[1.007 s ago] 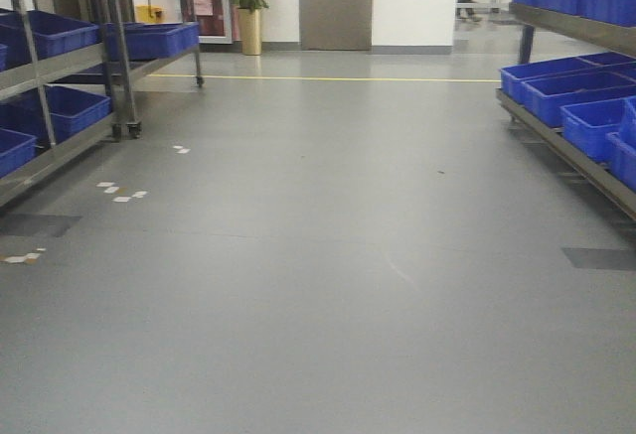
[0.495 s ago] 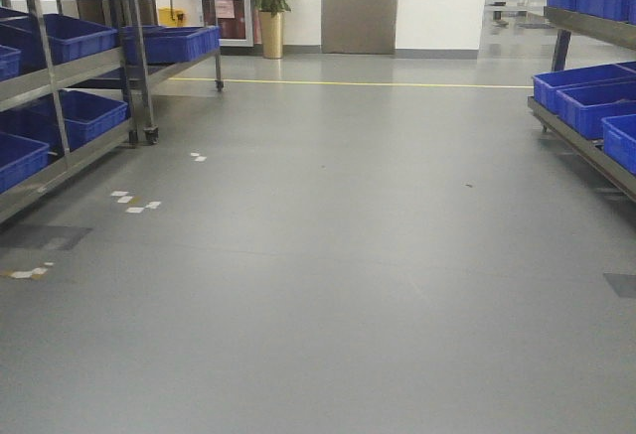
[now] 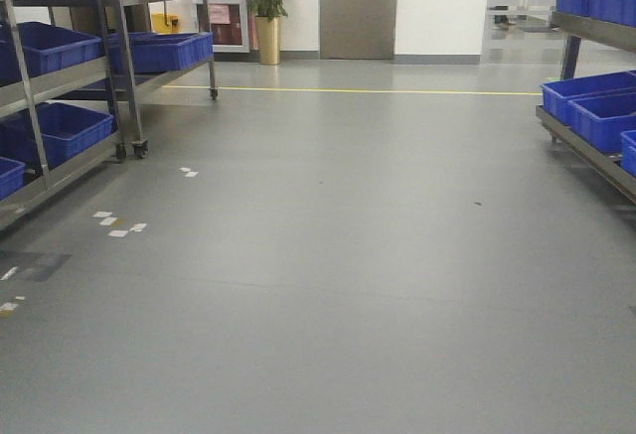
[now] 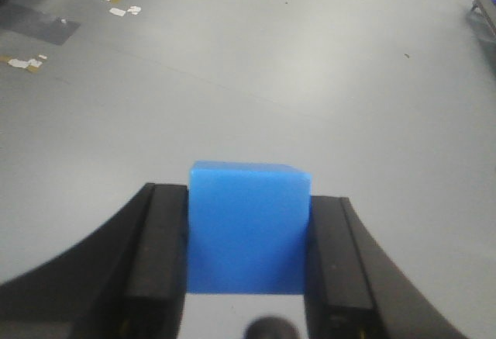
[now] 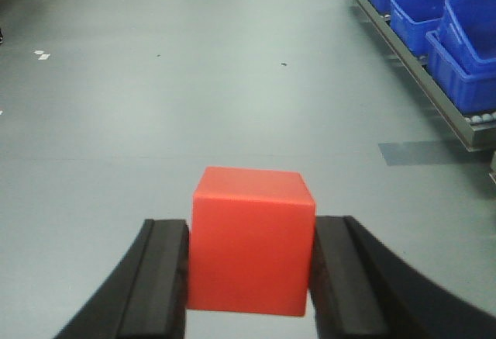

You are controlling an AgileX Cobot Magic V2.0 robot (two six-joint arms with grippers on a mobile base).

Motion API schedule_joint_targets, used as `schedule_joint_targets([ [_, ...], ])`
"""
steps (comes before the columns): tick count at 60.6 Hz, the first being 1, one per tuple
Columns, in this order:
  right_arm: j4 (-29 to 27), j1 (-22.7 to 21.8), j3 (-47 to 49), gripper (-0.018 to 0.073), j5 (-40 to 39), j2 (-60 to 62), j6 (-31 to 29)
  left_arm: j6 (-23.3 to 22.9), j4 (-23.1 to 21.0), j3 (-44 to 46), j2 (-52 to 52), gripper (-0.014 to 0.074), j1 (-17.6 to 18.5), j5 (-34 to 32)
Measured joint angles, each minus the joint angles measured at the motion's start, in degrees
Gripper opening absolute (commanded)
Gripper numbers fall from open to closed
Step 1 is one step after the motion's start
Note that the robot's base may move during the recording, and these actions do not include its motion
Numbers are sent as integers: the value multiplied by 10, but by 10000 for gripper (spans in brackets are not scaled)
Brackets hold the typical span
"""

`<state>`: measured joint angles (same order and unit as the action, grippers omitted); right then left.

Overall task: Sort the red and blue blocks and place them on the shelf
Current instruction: 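Drive the base away from the table down the aisle holding both cubes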

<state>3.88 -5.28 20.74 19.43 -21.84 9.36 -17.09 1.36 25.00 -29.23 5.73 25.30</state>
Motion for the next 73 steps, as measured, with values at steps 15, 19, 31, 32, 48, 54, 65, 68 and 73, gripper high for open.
schedule_joint_targets([
  [15, 0, 0, 0, 57, 0, 0, 0, 0, 0, 0, 0, 122, 0, 0],
  [19, 0, 0, 0, 57, 0, 0, 0, 0, 0, 0, 0, 122, 0, 0],
  [31, 1, 0, 0, 57, 0, 0, 0, 0, 0, 0, 0, 122, 0, 0],
  [32, 1, 0, 0, 57, 0, 0, 0, 0, 0, 0, 0, 122, 0, 0],
  [48, 1, 0, 0, 57, 0, 0, 0, 0, 0, 0, 0, 122, 0, 0],
  [54, 1, 0, 0, 57, 0, 0, 0, 0, 0, 0, 0, 122, 0, 0],
  [65, 1, 0, 0, 57, 0, 0, 0, 0, 0, 0, 0, 122, 0, 0],
  [68, 1, 0, 0, 57, 0, 0, 0, 0, 0, 0, 0, 122, 0, 0],
  [73, 1, 0, 0, 57, 0, 0, 0, 0, 0, 0, 0, 122, 0, 0],
])
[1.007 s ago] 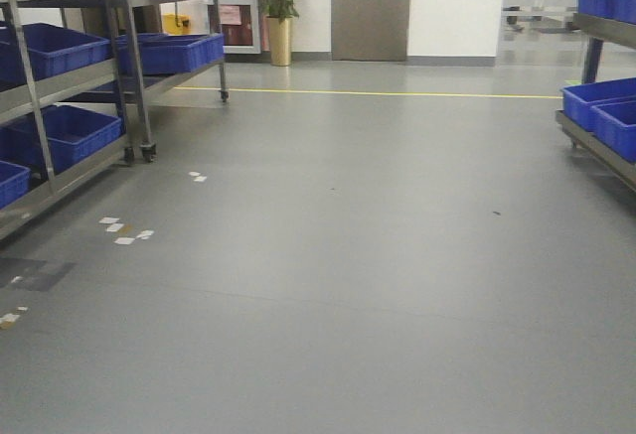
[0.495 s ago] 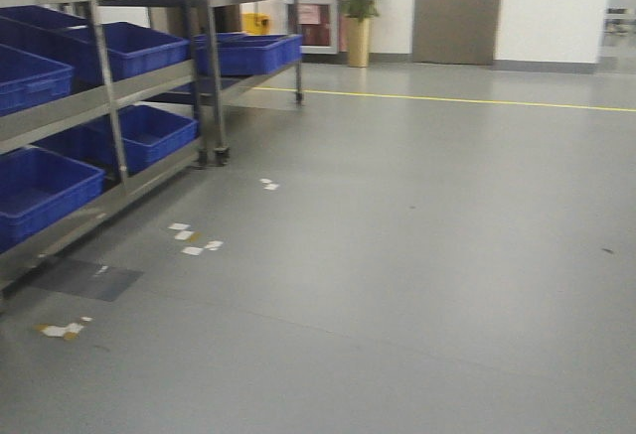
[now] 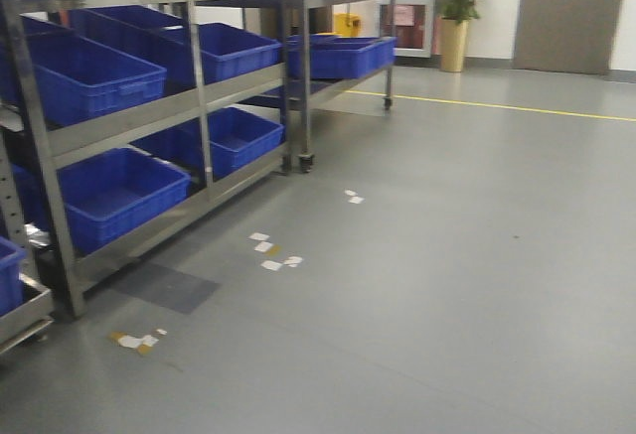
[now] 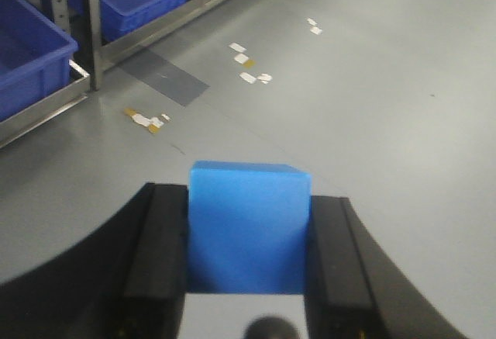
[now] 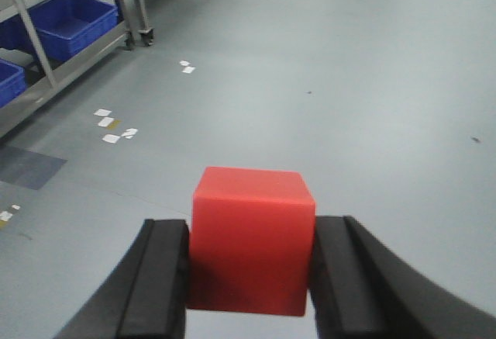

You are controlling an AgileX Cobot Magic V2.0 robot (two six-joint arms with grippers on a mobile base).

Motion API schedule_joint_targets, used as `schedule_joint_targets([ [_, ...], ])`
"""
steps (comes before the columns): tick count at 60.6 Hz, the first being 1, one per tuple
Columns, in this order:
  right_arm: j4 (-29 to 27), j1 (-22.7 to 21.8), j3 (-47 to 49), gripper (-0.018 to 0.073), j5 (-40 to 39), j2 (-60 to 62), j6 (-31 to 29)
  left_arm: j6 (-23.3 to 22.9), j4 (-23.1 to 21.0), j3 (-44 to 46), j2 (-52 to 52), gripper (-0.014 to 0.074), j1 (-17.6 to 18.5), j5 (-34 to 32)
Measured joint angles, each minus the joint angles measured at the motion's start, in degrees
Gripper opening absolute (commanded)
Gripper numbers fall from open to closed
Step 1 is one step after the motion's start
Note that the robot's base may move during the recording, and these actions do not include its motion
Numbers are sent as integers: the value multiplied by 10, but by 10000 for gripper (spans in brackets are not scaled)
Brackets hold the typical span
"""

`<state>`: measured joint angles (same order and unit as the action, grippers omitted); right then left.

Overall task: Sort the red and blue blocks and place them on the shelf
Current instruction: 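Drive the base away from the table down the aisle holding both cubes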

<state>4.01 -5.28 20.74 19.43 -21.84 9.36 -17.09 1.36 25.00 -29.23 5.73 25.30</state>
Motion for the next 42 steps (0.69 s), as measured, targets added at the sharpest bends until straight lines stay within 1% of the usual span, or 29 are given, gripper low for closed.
schedule_joint_targets([
  [42, 0, 0, 0, 57, 0, 0, 0, 0, 0, 0, 0, 122, 0, 0],
])
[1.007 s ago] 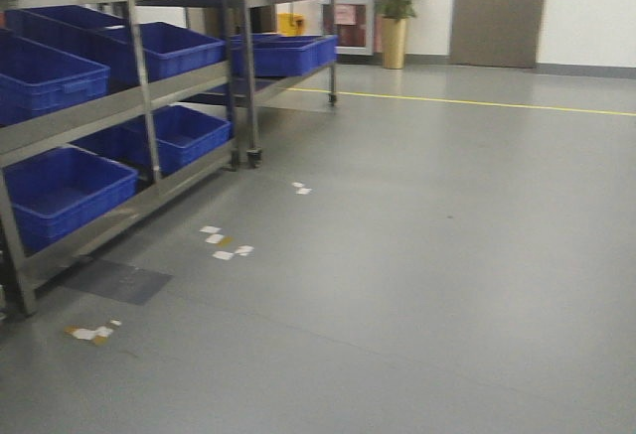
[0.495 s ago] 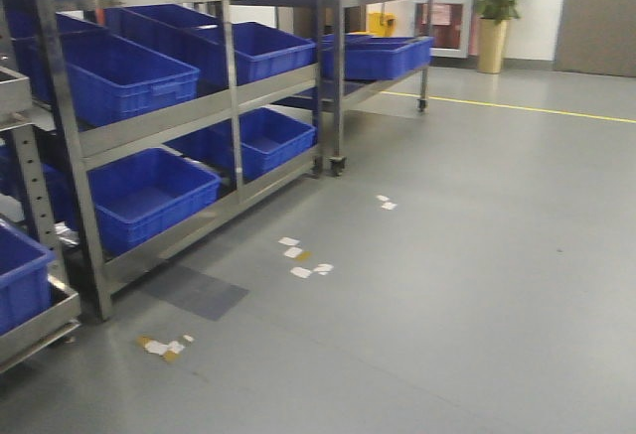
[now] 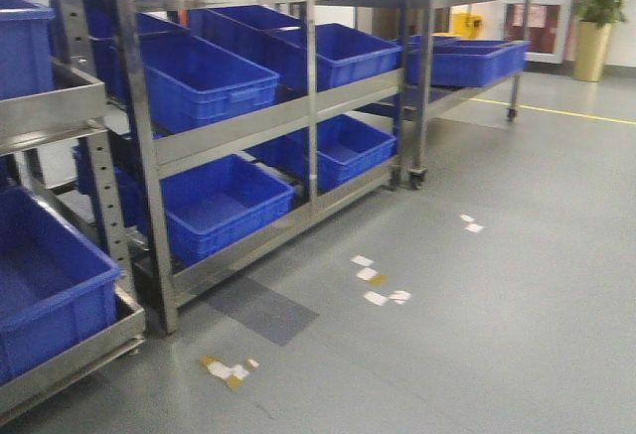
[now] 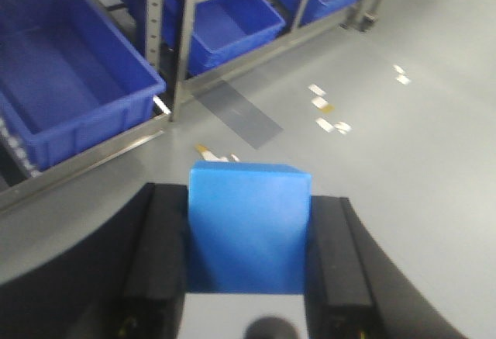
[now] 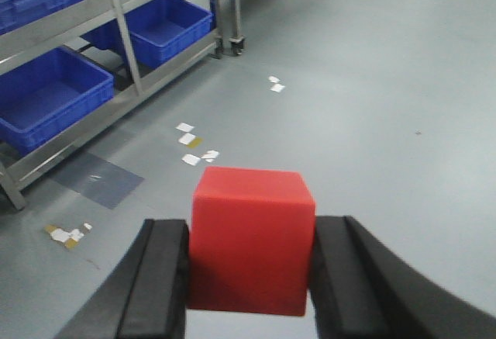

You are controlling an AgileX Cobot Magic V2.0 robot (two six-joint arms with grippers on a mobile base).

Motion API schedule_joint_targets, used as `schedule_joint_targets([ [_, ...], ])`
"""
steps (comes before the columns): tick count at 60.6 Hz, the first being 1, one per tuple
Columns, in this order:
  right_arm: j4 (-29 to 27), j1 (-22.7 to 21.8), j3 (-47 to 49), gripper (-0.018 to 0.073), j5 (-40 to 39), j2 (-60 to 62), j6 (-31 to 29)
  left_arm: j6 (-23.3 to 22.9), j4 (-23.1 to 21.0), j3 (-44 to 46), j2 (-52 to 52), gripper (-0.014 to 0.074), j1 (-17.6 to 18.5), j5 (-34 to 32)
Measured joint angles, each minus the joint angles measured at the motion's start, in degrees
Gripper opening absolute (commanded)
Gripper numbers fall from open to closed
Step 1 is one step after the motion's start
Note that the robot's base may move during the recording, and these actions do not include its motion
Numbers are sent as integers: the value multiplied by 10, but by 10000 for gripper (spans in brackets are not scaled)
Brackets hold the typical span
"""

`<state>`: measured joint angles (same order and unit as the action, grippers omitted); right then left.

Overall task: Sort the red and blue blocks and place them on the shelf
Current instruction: 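Drive the base away from the table down the aisle holding both cubes, then turn and approach the shelf of blue bins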

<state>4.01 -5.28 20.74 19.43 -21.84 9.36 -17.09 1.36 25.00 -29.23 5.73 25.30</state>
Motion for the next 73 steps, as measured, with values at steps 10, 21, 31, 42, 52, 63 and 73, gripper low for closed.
schedule_joint_targets([
  [10, 0, 0, 0, 57, 0, 0, 0, 0, 0, 0, 0, 122, 0, 0],
  [21, 0, 0, 0, 57, 0, 0, 0, 0, 0, 0, 0, 122, 0, 0],
  [31, 0, 0, 0, 57, 0, 0, 0, 0, 0, 0, 0, 122, 0, 0],
  [42, 0, 0, 0, 57, 0, 0, 0, 0, 0, 0, 0, 122, 0, 0],
  [52, 0, 0, 0, 57, 0, 0, 0, 0, 0, 0, 0, 122, 0, 0],
  [63, 0, 0, 0, 57, 0, 0, 0, 0, 0, 0, 0, 122, 0, 0],
  [73, 0, 0, 0, 57, 0, 0, 0, 0, 0, 0, 0, 122, 0, 0],
])
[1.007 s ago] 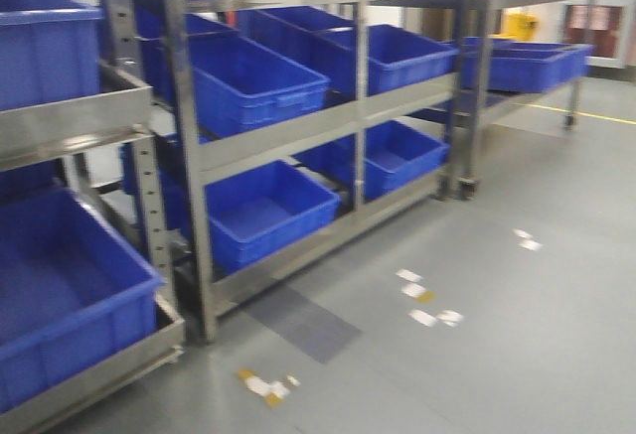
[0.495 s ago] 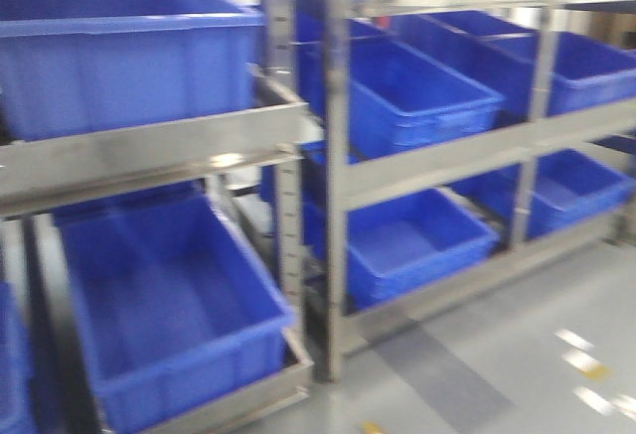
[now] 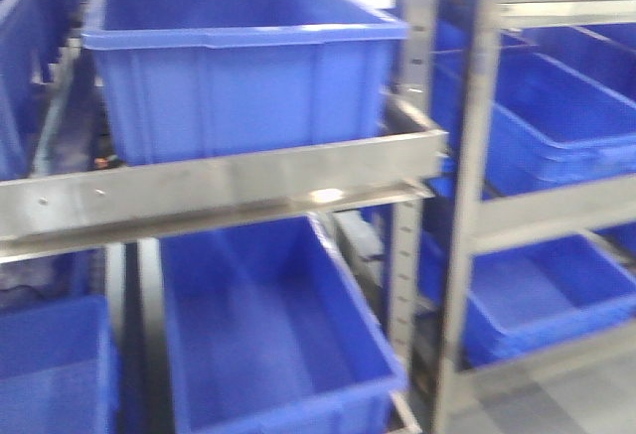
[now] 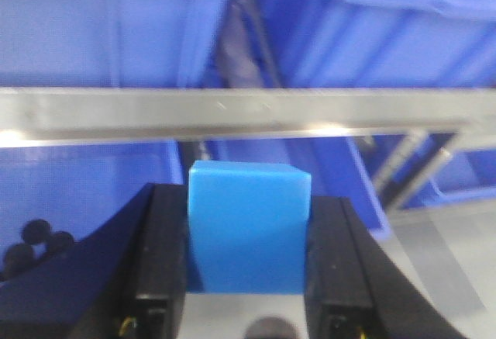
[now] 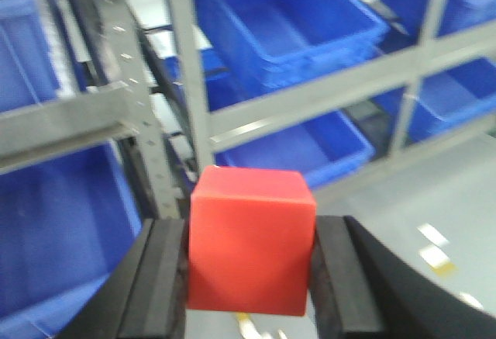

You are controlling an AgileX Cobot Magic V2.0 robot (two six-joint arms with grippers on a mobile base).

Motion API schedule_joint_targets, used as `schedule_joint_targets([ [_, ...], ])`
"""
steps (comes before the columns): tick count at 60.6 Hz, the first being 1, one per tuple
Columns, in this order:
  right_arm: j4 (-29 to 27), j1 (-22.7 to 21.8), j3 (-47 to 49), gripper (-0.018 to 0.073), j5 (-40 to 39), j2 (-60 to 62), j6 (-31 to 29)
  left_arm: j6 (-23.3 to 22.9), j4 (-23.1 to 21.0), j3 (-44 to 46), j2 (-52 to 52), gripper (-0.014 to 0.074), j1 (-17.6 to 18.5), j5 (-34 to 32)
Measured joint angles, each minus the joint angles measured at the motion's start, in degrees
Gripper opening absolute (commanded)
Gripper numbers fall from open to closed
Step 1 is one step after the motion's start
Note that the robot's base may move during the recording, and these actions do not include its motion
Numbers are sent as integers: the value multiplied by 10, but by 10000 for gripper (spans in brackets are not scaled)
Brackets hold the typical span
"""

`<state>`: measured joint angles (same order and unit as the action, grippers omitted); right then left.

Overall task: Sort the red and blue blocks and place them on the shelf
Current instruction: 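Turn and approach the shelf of blue bins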

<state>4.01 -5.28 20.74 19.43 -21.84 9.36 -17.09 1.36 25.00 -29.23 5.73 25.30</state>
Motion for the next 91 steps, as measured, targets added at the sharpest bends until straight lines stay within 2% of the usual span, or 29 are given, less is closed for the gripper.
schedule_joint_targets([
  [91, 0, 0, 0, 57, -1, 0, 0, 0, 0, 0, 0, 122, 0, 0],
])
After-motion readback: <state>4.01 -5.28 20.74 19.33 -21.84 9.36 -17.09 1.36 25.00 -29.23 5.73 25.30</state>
